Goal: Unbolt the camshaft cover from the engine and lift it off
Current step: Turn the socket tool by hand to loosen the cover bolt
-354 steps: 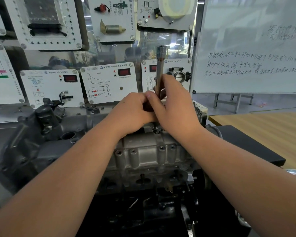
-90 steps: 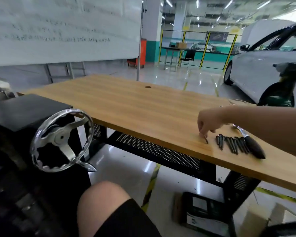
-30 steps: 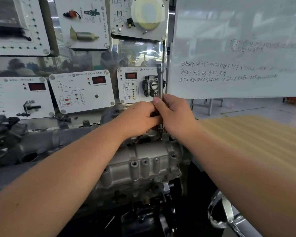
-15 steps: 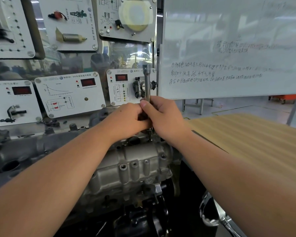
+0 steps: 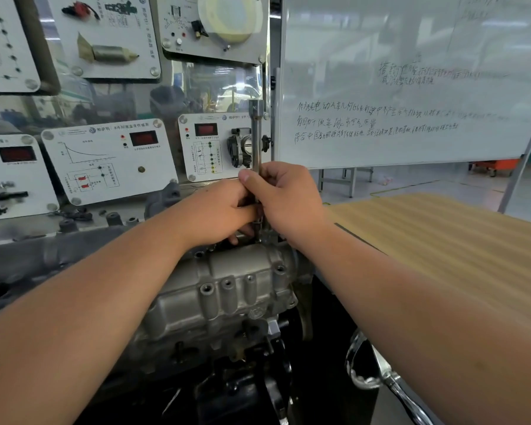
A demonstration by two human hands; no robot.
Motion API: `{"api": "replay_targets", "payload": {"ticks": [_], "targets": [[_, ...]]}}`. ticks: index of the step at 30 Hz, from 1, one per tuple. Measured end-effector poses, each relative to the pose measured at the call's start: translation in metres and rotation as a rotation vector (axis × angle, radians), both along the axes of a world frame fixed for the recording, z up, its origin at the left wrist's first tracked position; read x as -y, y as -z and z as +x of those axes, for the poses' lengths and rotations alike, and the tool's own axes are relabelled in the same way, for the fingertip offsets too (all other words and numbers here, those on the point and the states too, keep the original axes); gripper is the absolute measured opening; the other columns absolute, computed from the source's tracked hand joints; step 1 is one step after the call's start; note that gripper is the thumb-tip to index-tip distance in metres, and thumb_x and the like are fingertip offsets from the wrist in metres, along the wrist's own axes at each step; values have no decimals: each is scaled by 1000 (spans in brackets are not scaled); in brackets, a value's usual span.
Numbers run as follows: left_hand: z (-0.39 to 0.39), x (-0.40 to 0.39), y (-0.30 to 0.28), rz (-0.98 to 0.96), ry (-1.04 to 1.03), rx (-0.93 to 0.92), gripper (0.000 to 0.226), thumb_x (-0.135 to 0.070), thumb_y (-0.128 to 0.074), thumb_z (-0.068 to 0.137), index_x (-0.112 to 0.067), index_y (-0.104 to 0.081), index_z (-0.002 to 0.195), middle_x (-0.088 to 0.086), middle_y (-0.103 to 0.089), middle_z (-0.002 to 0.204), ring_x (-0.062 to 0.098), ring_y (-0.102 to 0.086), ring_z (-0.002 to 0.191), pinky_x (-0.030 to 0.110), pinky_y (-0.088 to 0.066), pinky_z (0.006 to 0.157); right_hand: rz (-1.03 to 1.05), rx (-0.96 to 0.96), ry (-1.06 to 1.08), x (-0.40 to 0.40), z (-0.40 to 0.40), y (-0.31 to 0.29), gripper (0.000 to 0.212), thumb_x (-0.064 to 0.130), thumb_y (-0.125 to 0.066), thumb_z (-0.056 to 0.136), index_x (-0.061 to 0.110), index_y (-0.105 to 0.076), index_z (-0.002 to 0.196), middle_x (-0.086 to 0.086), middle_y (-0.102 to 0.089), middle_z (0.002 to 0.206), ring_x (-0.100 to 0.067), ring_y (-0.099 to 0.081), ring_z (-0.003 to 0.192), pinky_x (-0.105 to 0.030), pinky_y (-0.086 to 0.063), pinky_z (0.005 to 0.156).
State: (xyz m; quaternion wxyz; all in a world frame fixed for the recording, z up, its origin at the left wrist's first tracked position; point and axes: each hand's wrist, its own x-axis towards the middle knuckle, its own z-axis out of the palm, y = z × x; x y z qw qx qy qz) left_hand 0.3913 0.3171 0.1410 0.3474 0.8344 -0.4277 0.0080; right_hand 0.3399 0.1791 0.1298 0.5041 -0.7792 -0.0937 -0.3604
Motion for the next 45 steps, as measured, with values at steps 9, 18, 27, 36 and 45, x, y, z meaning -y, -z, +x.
{"api": "replay_targets", "payload": {"ticks": [9, 18, 27, 36, 45], "targets": [[-1, -1, -1, -2, 3, -20, 15, -14, -55, 105, -21, -65, 115, -2, -75, 102, 9, -77, 82, 25, -60, 57, 15, -16, -33, -1, 0, 0, 46, 25, -64, 98, 22, -49, 55, 16, -44, 44, -1, -39, 45, -16, -32, 47], [-6, -1, -2, -4, 8, -11, 22, -19, -59, 101, -41, -60, 95, -28, -74, 84, 5, -76, 76, 20, -57, 53, -15, -32, -27, -4, -3, -1, 31, 27, -62, 98, 13, -64, 70, 3, -62, 59, -10, -57, 59, -28, -48, 60], [-8, 1, -3, 19, -10, 43, 26, -20, -59, 100, -42, -59, 87, -32, -71, 78, 1, -71, 57, 12, -48, 46, -54, 48, 104, -4, -3, 1, 26, 29, -65, 97, 14, -64, 75, 10, -58, 63, -3, -53, 61, -19, -38, 57], [-5, -4, -4, 33, -40, 35, 37, -13, -60, 95, -46, -67, 79, -23, -74, 78, 17, -72, 56, 29, -55, 56, -171, -37, 75, -12, -6, -2, 43, 34, -51, 104, 17, -47, 65, 5, -48, 57, -8, -45, 56, -26, -32, 53], [-9, 0, -2, 28, -39, 49, 27, -22, -61, 97, -45, -60, 82, -28, -71, 78, 9, -71, 56, 14, -49, 47, -140, 63, 149, -5, -6, 1, 38, 28, -60, 100, 22, -48, 65, 10, -47, 57, 0, -46, 55, -16, -34, 52]]}}
